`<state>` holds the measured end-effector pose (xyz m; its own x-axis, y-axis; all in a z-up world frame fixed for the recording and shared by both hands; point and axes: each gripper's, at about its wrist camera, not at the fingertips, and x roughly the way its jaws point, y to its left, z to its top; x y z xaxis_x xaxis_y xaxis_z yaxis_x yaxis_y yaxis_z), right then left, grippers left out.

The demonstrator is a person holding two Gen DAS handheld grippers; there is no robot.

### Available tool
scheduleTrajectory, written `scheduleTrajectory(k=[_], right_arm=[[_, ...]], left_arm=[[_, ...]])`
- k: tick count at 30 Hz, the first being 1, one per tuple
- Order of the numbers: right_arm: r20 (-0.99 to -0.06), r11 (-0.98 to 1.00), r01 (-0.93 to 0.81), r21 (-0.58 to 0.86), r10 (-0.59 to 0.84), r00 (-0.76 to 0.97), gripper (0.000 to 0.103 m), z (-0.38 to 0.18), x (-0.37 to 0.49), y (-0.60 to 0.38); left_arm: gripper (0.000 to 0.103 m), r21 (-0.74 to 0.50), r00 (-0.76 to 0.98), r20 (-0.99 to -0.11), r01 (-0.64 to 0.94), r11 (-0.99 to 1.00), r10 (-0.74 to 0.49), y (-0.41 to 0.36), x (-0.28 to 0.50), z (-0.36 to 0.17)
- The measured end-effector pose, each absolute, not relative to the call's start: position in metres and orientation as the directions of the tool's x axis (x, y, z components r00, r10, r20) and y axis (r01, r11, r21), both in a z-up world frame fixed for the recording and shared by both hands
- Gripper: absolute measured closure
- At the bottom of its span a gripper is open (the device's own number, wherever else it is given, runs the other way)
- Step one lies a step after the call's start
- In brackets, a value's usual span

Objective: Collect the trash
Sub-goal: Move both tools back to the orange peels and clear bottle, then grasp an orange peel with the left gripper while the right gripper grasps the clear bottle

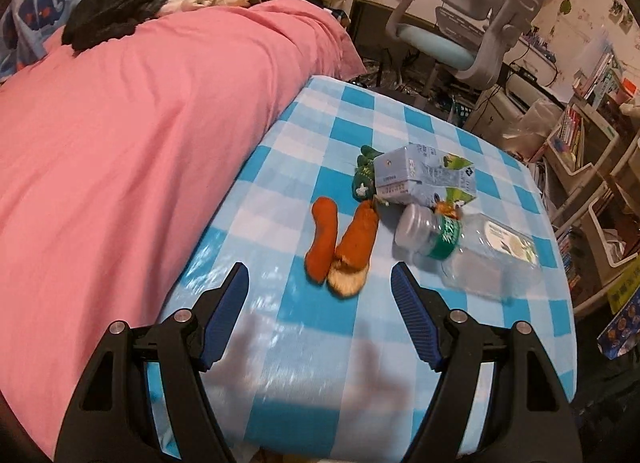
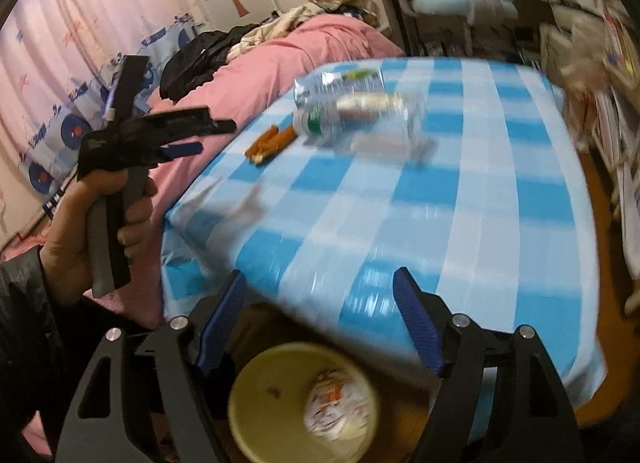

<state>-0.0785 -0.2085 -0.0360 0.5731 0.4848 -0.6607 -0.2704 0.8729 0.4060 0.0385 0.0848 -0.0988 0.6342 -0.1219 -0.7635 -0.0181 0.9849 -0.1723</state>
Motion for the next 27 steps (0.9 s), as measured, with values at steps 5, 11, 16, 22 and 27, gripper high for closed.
scheduleTrajectory(k=[5,11,16,22,27], right_arm=[[-0.664,0.901,-0.346,0.263,0.429,0.613,0.026,-0.013,-0.030,-0.207],[-0.700,0.890,-0.449,0.082,0.371,0.610,0.022,-0.011,0.032,-0.187],[-0.735,0.865,-0.502,-0.016,0.330,0.592,0.022,-0.027,0.070,-0.167],[-0.779,0.854,-0.520,-0.033,0.304,0.548,0.020,-0.046,0.101,-0.156],[-0.819,0.816,-0.578,0.013,0.340,0.462,0.036,-0.044,0.097,-0.147]], left_arm=[[0.035,-0.151,0.609,-0.784,-0.005,0.988,-0.117,0.073,0.071,-0.110],[0.038,-0.143,0.562,-0.820,-0.011,0.990,-0.112,0.068,0.101,-0.127],[0.039,-0.173,0.508,-0.850,-0.021,0.985,-0.139,0.074,0.118,-0.142],[0.042,-0.181,0.489,-0.858,-0.005,0.983,-0.155,0.075,0.124,-0.143],[0.066,-0.192,0.472,-0.866,-0.009,0.981,-0.165,0.083,0.125,-0.142]])
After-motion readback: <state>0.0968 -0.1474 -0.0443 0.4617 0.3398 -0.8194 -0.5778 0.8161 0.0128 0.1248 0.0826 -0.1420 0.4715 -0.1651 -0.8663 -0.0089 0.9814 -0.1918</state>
